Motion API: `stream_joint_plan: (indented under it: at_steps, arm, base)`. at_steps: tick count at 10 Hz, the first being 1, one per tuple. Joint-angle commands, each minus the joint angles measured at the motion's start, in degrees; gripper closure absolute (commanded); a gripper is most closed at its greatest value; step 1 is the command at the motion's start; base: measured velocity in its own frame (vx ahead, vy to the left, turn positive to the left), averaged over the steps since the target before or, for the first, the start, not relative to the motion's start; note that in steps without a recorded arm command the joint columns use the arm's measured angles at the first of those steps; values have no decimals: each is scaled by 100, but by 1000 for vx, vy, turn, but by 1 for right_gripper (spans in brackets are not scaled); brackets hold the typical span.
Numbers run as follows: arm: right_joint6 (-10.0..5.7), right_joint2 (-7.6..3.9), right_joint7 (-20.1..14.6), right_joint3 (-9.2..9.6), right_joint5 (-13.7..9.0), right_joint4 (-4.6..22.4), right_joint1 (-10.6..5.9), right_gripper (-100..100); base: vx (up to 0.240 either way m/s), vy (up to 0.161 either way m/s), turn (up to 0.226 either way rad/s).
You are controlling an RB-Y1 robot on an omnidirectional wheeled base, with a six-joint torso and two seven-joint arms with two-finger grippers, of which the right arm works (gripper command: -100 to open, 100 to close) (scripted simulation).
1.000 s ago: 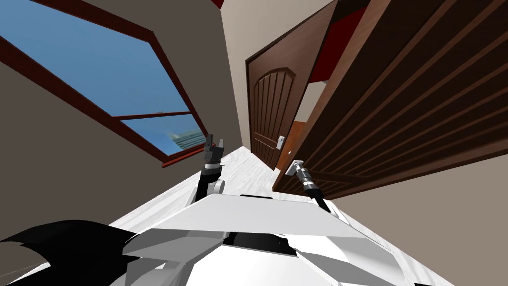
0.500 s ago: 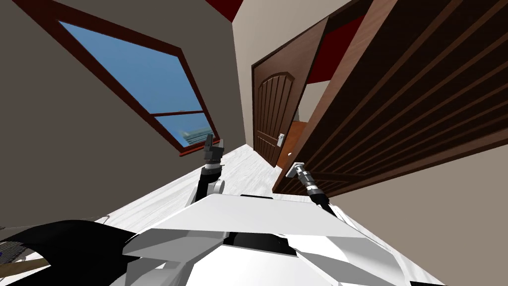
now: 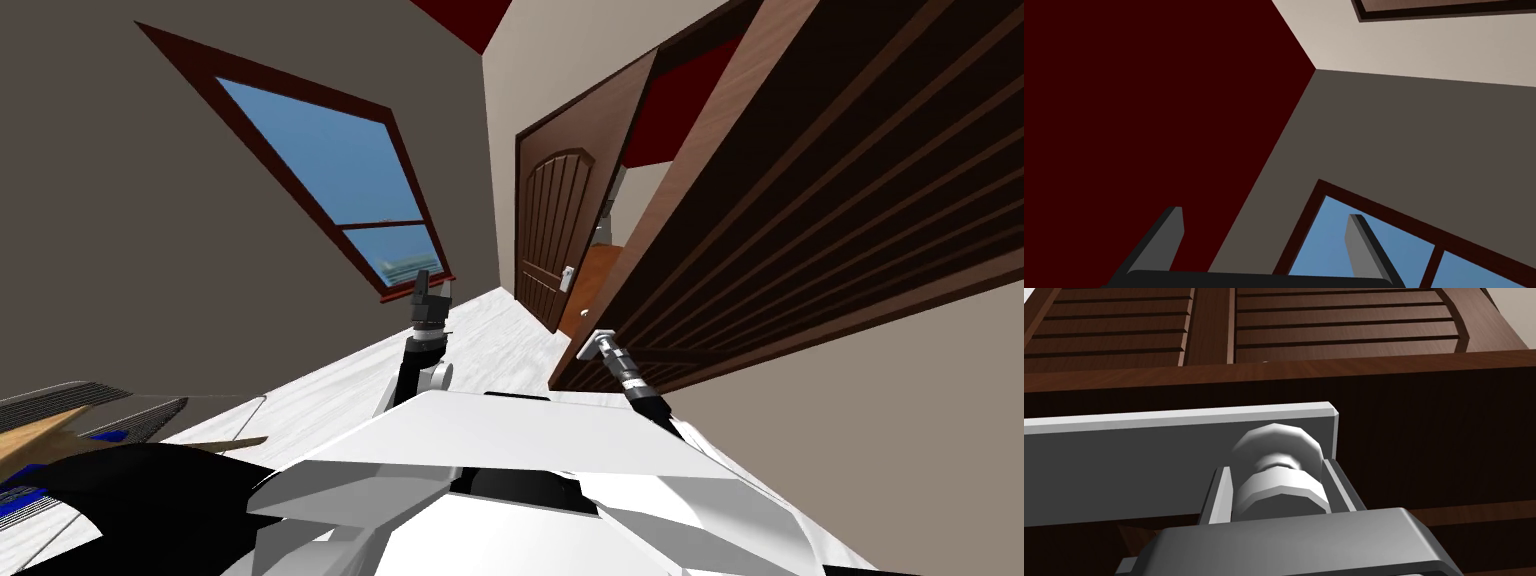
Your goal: Pull the door open
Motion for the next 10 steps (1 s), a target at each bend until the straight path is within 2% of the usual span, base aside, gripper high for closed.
stream_joint_plan:
  at_steps: [1, 5, 6, 7, 10]
  arm:
    - [-161, -100, -82, -4, 17, 38, 81, 100]
    - [-498, -297, -252, 3, 47, 81, 244, 100]
    - [-460, -255, -213, 18, 49, 105, 204, 100]
    - [-575, -316, -261, 37, 61, 163, 234, 100]
    - [-729, -411, -328, 48, 70, 226, 254, 100]
  base:
    - [-226, -105, 152]
    - [-219, -72, 117]
    - [-101, -32, 20]
    - [-135, -59, 103]
    - [-179, -78, 127]
